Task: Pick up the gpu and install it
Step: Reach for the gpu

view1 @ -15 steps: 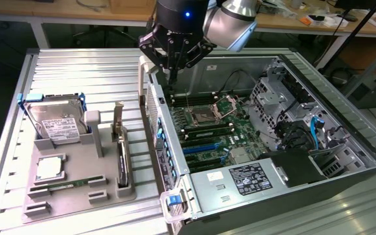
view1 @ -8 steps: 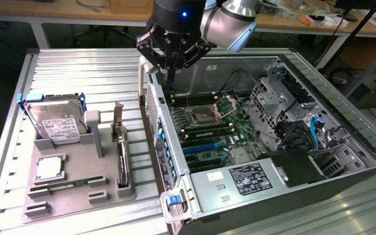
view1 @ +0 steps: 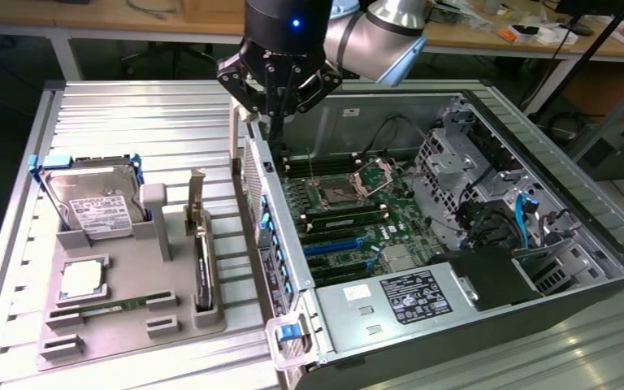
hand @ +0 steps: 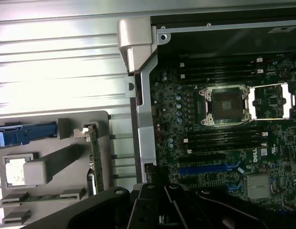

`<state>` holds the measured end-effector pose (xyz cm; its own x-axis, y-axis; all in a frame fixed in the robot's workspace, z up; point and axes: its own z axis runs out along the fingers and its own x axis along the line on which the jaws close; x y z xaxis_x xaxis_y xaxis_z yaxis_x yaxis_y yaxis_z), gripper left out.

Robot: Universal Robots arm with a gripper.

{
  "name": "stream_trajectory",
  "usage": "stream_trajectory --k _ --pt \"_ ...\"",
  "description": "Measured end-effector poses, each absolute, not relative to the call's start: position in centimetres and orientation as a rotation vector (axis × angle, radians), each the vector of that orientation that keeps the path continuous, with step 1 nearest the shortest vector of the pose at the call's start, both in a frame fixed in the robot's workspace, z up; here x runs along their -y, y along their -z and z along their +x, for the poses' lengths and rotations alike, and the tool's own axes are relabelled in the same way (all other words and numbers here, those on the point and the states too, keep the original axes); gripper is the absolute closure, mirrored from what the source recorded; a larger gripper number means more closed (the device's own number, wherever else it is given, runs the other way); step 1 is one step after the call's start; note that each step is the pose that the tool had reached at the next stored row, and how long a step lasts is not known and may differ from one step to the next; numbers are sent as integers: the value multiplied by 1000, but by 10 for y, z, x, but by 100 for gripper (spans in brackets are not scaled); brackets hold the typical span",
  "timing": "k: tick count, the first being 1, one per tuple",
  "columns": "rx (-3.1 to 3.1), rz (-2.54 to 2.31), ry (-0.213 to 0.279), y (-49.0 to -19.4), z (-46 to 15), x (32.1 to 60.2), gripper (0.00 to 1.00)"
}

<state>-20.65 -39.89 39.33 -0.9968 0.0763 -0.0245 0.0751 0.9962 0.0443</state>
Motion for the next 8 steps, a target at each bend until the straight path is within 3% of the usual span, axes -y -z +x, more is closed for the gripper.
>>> stream_trajectory --k 8 --pt "-3112 118 -68 -393 -217 399 89"
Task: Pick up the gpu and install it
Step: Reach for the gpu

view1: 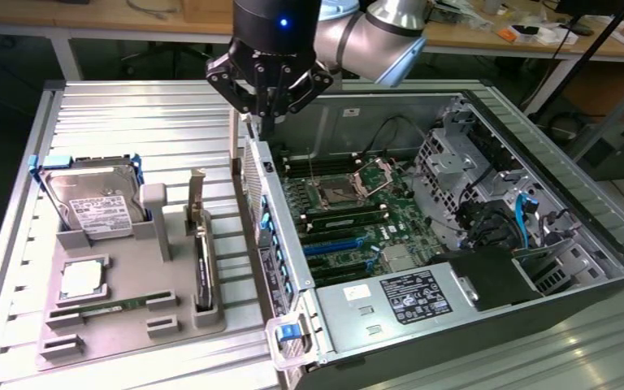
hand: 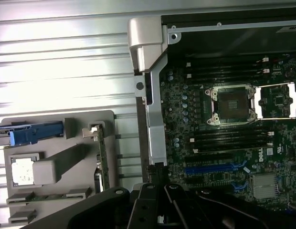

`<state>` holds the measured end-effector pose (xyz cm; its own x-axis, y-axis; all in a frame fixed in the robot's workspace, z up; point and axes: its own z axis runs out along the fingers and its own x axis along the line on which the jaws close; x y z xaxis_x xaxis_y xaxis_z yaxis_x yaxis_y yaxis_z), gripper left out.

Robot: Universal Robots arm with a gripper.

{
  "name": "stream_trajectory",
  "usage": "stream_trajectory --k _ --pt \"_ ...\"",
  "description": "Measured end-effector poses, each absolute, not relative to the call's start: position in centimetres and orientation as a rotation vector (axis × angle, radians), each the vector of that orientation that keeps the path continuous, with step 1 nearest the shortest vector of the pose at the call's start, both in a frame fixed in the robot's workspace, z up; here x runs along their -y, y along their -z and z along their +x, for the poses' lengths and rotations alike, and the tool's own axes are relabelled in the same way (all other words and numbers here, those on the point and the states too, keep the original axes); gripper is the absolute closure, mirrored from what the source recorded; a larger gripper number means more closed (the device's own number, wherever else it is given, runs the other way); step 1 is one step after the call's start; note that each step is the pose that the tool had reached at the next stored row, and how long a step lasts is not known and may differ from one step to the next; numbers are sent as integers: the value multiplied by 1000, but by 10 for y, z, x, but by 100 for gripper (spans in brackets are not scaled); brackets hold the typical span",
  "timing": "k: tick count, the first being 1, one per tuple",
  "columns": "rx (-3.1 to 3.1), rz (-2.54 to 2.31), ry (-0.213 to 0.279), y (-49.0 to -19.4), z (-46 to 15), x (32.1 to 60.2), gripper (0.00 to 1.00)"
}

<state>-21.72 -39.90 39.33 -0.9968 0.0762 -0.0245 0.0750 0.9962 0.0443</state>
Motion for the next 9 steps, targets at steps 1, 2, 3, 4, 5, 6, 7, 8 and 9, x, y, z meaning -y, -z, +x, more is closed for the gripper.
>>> stream_trajectory --k 1,2,3,4,5,6,7,8,9 --pt "-3112 118 -68 -393 -219 399 89" --pt "-3112 118 -68 -393 -220 399 89" --pt "-3112 118 -68 -393 -221 399 89" --pt "-3112 118 -68 -393 -222 399 89" --pt "-3112 118 -68 -393 -223 399 89" --pt "-3112 118 -68 -393 -224 399 89" --pt "-3112 118 -68 -393 -225 399 89" --pt "-3112 118 -68 -393 -226 399 89" --pt "-3112 118 -68 -393 -227 399 89"
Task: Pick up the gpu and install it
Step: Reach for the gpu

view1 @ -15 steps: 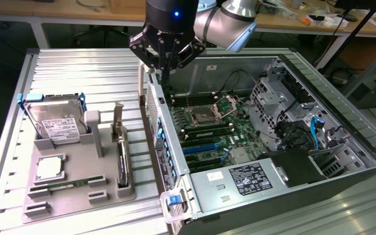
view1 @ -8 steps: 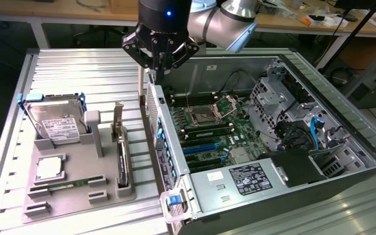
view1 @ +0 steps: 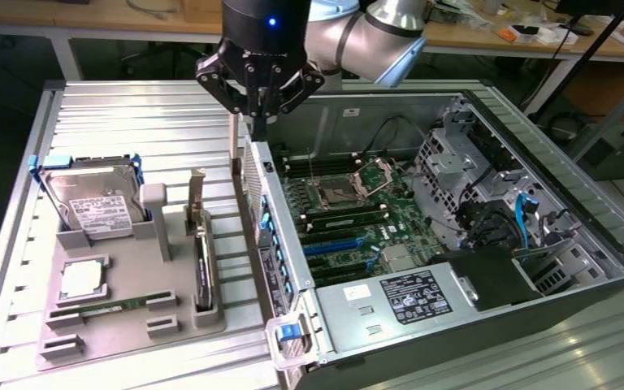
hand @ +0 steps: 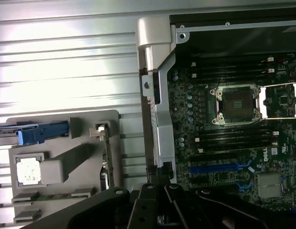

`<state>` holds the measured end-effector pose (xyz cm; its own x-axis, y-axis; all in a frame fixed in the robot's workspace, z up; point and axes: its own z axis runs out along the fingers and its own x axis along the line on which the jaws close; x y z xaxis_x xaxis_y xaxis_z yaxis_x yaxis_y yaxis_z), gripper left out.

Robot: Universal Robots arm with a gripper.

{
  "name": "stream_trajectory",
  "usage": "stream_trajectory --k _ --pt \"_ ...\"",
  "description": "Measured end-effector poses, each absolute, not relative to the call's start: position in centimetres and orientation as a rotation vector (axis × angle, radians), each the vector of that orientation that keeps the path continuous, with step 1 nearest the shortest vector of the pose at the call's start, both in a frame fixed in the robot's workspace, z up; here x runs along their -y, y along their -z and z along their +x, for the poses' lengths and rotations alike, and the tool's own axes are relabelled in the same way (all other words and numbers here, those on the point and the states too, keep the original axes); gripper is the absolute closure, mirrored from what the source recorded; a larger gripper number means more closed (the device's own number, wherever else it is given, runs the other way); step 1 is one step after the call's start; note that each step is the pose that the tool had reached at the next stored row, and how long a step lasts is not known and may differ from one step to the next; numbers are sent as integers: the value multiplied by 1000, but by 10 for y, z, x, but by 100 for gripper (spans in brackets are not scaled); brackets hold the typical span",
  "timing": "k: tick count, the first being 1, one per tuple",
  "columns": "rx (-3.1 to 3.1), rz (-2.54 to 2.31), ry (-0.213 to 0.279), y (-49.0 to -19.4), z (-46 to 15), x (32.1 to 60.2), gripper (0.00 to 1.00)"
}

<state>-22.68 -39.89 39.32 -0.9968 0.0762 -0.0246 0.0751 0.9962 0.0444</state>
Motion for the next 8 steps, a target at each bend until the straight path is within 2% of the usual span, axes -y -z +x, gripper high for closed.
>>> stream_trajectory --k 8 --pt "-3113 118 -68 -393 -235 399 89"
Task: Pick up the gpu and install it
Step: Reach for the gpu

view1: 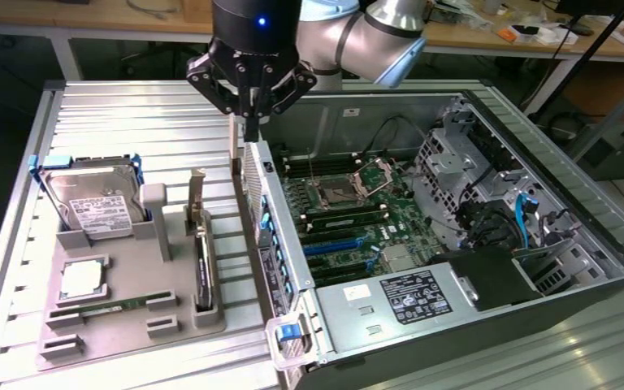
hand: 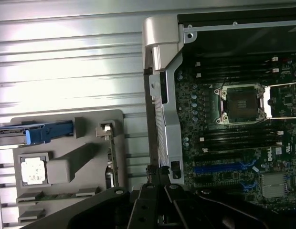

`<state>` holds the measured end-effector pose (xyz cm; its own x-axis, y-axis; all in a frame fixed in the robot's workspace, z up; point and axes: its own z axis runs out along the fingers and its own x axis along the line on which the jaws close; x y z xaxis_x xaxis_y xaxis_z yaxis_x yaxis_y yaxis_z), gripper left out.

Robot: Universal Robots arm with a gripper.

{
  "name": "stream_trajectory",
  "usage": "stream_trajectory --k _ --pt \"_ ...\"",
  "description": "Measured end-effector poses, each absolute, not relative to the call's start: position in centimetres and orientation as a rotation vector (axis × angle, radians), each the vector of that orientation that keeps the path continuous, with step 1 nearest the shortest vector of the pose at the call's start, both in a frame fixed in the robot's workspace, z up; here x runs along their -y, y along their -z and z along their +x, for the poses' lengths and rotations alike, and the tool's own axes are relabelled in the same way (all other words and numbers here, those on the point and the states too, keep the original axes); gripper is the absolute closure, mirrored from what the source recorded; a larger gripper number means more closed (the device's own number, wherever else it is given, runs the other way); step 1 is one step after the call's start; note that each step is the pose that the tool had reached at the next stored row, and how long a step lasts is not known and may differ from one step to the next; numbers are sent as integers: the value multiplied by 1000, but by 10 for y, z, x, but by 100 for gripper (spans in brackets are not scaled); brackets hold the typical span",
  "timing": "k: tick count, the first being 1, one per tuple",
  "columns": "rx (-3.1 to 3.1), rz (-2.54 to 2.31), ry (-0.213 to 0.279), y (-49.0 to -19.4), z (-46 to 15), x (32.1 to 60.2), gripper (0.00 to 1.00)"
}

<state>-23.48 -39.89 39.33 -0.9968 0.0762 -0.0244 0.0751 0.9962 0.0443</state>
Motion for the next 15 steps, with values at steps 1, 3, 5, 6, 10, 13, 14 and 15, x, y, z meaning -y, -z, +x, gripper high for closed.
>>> stream_trajectory --k 1,3,5,6,10,13,14,15 --pt "-3112 118 -68 -393 -236 399 89" --pt "-3112 118 -68 -393 -238 399 89" --pt "-3112 118 -68 -393 -240 399 89" --pt "-3112 118 -68 -393 -241 399 89" --pt "-3112 118 -68 -393 -244 399 89" --pt "-3112 118 -68 -393 -247 399 89" --pt "-3112 118 -68 -393 -248 399 89" --pt "-3112 118 -68 -393 -249 399 89"
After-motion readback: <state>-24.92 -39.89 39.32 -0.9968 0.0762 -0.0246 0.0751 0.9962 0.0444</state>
